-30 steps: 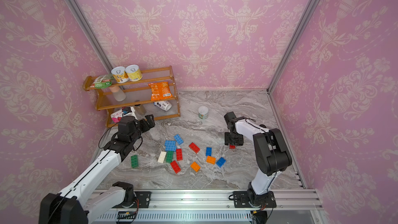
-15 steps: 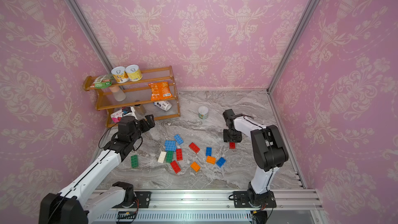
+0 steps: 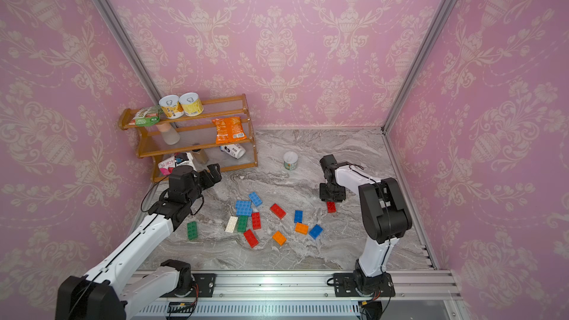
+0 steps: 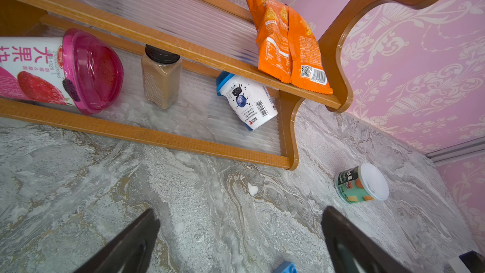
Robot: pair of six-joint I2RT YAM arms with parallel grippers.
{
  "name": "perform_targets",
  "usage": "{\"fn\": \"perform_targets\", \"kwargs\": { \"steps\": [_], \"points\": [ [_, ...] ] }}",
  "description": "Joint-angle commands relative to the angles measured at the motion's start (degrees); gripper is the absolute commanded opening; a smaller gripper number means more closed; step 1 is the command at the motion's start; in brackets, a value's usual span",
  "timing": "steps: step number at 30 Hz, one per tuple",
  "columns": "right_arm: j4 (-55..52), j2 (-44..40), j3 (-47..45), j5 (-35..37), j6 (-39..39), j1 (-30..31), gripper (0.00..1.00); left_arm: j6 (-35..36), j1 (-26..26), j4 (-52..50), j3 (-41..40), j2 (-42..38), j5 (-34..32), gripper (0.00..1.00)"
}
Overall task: Assemble a rectangle with lego
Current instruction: Move the lego bricks from the center of the board.
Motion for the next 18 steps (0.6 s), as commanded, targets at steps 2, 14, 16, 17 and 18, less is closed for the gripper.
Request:
{"fn": "perform_targets", "kwargs": {
  "steps": [2, 14, 16, 17, 18],
  "points": [
    [-1.0, 2.6, -2.0, 1.9, 0.2, -0.6, 0.37, 0.8, -0.2, -0.6, 1.2, 0.1, -0.1, 0.99],
    [1.4, -0.1, -4.7, -1.9, 1.9, 0.4, 0.22, 0.6, -0.2, -0.7, 1.1, -0.3, -0.5, 0.99],
    [1.8, -1.3, -5.8, -2.6, 3.2, 1.3, 0.22, 0.6, -0.2, -0.9, 1.1, -0.2, -0.4, 0.99],
    [1.9, -1.6, -6.0, -2.9, 3.7, 1.8, 0.22, 0.6, -0.2, -0.8, 1.0, -0.2, -0.4, 0.99],
    [2.0, -2.0, -6.4, -2.9, 4.2, 2.4, 0.22, 0.6, -0.3, -0.8, 1.0, -0.3, -0.4, 0.99]
  ]
}}
